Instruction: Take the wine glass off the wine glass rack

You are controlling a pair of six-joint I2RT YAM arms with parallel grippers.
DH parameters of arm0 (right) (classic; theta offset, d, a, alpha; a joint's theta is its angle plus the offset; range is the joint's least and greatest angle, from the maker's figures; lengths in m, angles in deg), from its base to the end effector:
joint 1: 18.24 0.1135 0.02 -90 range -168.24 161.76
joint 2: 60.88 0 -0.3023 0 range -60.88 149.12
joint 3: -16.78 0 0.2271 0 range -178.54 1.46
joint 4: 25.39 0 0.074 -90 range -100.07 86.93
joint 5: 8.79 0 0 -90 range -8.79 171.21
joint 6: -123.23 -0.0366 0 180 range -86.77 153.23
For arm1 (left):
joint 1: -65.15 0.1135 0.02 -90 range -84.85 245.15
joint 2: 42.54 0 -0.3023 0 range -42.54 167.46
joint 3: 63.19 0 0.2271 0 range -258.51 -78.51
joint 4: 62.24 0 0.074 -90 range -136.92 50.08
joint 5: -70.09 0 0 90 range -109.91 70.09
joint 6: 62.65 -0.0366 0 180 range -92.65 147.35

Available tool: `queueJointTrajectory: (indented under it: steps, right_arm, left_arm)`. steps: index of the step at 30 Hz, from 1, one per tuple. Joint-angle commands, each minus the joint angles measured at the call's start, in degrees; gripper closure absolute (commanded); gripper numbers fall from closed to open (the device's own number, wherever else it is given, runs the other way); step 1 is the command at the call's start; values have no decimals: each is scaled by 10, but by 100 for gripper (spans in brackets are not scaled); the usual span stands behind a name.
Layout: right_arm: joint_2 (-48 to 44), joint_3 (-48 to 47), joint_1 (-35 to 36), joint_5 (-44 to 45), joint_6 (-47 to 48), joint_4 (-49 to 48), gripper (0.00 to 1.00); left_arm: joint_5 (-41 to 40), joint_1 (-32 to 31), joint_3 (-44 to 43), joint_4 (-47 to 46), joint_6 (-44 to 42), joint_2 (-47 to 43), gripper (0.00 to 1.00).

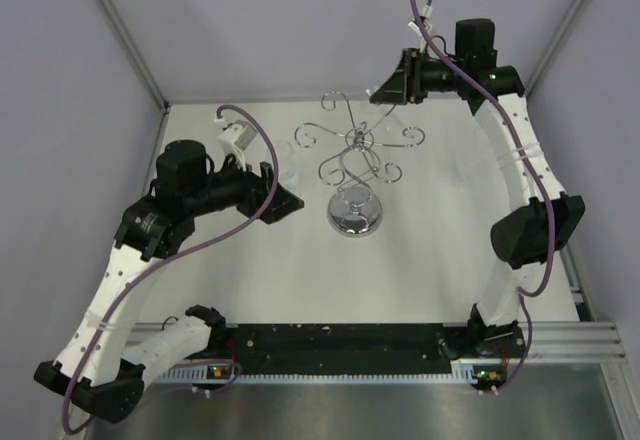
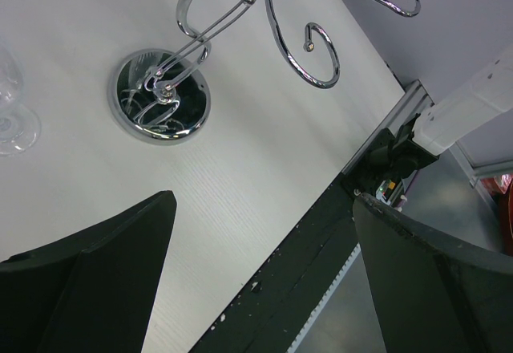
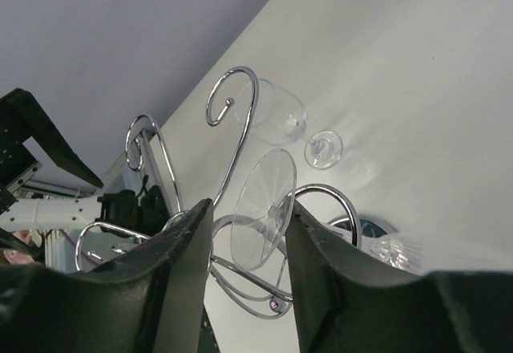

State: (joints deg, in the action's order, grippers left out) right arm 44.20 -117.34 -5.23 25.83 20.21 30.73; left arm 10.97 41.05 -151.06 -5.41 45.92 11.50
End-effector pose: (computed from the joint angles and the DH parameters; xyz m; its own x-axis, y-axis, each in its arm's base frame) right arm 0.3650 0.1153 0.4725 -0.6218 -0.0123 -0.7831 -0.7202 0.4017 0.5656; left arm 0.1093 -0.0695 0.4434 -0.5870 -0.0368 -0.8087 0.6274 0.6106 -0.4832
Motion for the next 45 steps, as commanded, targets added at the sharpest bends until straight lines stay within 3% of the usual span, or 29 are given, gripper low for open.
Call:
queueJointTrajectory:
  steps: [1,5,12,22,31,45]
  right_arm:
    - [-29,4,7,11,20,12,64]
    - [-30,2,7,19,19,14,84]
    - [-35,-5,8,43,6,13,100]
    - [-46,-13,7,78,-63,-10,100]
    - [-69,12,-14,113,-211,-95,100]
    - [-127,183,-52,94,-385,-285,100]
  left_arm:
    - [7,-1,0,-22,0,-10,2]
    - [5,-1,1,-22,0,-10,2]
    - [5,-1,3,-24,1,-9,2]
    - [9,-1,4,-30,3,-5,2]
    - [9,-1,1,-28,3,-9,2]
    - [16,-1,-3,-27,1,-10,2]
